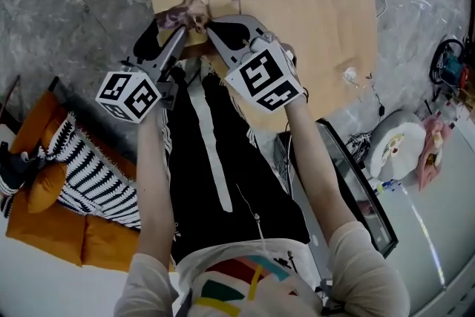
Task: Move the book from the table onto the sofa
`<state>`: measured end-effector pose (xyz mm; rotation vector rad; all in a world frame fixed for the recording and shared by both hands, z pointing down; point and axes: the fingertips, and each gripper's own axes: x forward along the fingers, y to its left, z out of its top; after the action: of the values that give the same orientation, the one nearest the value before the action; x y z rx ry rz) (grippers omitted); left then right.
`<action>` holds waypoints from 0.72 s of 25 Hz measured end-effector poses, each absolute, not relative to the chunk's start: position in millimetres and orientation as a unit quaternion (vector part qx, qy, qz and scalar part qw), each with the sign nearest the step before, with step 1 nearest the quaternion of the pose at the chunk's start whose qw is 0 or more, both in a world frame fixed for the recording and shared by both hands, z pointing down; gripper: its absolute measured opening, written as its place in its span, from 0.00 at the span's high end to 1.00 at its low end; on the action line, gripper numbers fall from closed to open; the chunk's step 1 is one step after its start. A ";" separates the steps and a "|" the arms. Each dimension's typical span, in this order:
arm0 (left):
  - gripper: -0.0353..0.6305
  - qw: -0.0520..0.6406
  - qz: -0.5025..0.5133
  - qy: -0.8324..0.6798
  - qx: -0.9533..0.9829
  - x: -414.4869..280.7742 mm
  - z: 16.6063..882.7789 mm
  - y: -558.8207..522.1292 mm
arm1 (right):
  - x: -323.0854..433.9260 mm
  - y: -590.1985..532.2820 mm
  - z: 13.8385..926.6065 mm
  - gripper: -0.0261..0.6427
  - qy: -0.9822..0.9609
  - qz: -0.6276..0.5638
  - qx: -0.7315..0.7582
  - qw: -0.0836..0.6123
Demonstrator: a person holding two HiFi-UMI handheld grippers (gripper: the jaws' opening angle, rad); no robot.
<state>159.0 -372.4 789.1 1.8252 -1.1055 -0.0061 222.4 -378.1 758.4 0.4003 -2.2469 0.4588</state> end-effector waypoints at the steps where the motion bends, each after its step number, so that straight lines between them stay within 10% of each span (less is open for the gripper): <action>1: 0.53 0.496 -0.013 -0.444 0.746 160.5 791.6 -369.1 | 222.0 -375.1 757.4 0.94 -0.890 0.181 0.154 0.390; 18: 0.67 0.561 -0.154 -0.404 0.706 175.6 767.0 -365.2 | 230.7 -363.1 730.7 0.94 -0.888 0.256 0.204 0.322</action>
<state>175.6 -365.2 767.0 1.6640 -0.9529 -0.3623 230.7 -363.1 730.7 0.5345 -2.3326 0.6732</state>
